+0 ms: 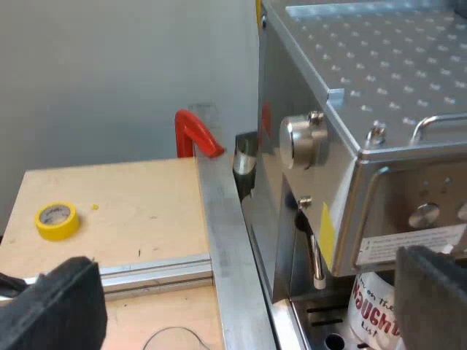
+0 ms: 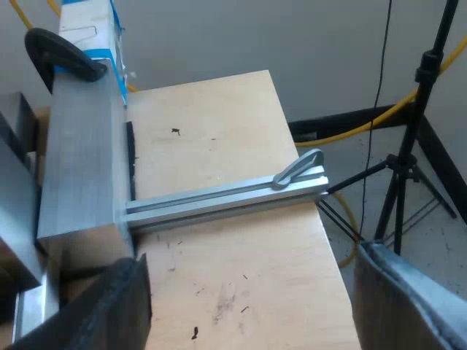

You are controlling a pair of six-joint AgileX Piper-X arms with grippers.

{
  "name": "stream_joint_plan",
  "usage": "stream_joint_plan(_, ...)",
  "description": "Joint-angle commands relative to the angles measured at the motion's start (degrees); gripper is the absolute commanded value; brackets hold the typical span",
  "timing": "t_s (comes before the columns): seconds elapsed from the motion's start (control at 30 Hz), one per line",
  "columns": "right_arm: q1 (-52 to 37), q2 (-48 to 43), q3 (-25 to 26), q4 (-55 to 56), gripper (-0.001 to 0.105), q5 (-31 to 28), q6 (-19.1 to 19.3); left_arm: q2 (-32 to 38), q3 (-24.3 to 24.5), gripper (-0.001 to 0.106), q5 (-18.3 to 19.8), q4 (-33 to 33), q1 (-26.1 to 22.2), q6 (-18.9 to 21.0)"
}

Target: Place mug into machine

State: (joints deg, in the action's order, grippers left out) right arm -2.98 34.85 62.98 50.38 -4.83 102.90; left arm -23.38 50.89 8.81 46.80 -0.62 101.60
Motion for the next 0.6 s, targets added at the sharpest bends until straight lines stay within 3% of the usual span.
stream_joint_plan(0.03, -0.23, -5.57, -1.96, 2.44, 0.061, 0.85, 0.07, 3.4, 0.38, 0.081, -0.06, 2.71, 0.26, -0.21)
stream_joint_plan(0.23, -0.23, -15.12, -6.1, 5.1, 0.061, 0.85, 0.14, 9.39, 0.38, 0.081, -3.09, 9.43, 0.26, -0.21)
stream_joint_plan(0.5, -0.23, -26.49, -10.22, 8.9, 0.061, 0.85, -0.37, 17.16, 0.38, 0.081, -4.26, 13.87, 0.26, -0.21)
stream_joint_plan(0.6, -0.23, -31.06, -11.66, 9.66, 0.061, 1.01, -3.62, 20.73, 0.38, 0.081, -4.25, 18.34, 0.26, -0.21)
